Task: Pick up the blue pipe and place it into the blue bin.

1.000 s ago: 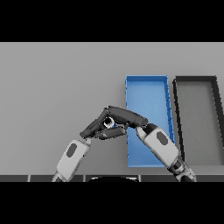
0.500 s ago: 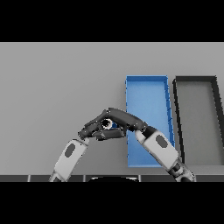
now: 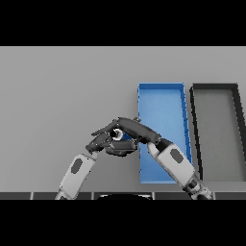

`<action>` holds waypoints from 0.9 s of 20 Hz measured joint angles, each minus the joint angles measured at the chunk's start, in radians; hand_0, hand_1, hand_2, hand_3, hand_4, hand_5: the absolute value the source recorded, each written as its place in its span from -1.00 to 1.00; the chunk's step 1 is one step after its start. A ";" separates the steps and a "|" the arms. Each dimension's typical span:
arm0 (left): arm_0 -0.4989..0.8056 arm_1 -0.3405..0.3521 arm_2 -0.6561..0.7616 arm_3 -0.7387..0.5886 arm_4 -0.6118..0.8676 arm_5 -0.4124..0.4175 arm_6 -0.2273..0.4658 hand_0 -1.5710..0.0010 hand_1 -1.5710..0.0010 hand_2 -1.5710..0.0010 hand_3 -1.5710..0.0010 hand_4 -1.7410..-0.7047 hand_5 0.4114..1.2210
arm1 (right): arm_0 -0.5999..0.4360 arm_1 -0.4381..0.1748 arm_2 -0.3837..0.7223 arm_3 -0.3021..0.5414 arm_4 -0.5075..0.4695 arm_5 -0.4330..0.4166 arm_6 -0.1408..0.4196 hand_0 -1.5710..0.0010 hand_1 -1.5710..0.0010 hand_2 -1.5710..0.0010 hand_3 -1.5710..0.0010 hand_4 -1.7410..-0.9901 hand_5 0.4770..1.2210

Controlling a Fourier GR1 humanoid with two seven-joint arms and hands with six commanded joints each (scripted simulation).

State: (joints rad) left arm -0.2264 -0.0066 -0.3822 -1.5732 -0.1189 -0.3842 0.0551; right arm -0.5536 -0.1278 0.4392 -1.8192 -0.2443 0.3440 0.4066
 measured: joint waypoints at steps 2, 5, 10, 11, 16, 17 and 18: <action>-0.015 0.019 0.013 0.016 -0.010 0.000 0.014 0.95 0.95 0.95 0.96 0.55 -0.79 | -0.005 0.008 -0.008 0.008 -0.007 -0.009 -0.038 -1.00 -1.00 -1.00 -1.00 -1.00 1.00; -0.010 0.011 0.006 0.029 -0.022 0.009 0.018 0.97 0.98 0.98 0.98 0.59 -0.84 | -0.025 0.020 -0.043 -0.011 -0.123 -0.028 0.004 -1.00 -1.00 -1.00 -1.00 -1.00 1.00; -0.002 0.009 -0.011 0.026 -0.033 0.006 0.022 0.99 0.99 0.99 0.99 0.61 -0.92 | -0.205 -0.007 -0.166 -0.022 -0.340 -0.129 0.144 -1.00 -1.00 -1.00 -1.00 -1.00 1.00; -0.004 0.010 -0.006 0.026 -0.028 0.004 0.027 0.99 0.99 0.99 0.99 0.61 -0.93 | -0.247 -0.021 -0.191 -0.013 -0.391 -0.125 0.148 -1.00 -1.00 -1.00 -1.00 -1.00 1.00; 0.001 0.015 -0.005 0.022 -0.025 -0.002 0.057 1.00 1.00 1.00 1.00 0.63 -0.95 | -0.449 -0.131 -0.339 0.110 -0.398 -0.214 0.079 -1.00 -1.00 -1.00 -1.00 -1.00 1.00; -0.005 0.017 0.001 0.010 -0.017 -0.003 0.056 1.00 1.00 1.00 1.00 0.64 -0.96 | -0.477 -0.162 -0.362 0.143 -0.381 -0.230 0.081 -1.00 -1.00 -1.00 -1.00 -1.00 1.00; 0.002 0.017 -0.007 -0.001 -0.021 -0.004 0.050 1.00 1.00 1.00 1.00 0.64 -0.97 | -0.505 -0.184 -0.380 0.186 -0.366 -0.241 0.089 -1.00 -1.00 -1.00 -1.00 -1.00 1.00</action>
State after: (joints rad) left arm -0.2244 0.0106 -0.3893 -1.5742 -0.1396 -0.3879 0.1053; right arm -1.0588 -0.3121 0.0596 -1.6336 -0.6106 0.1026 0.4955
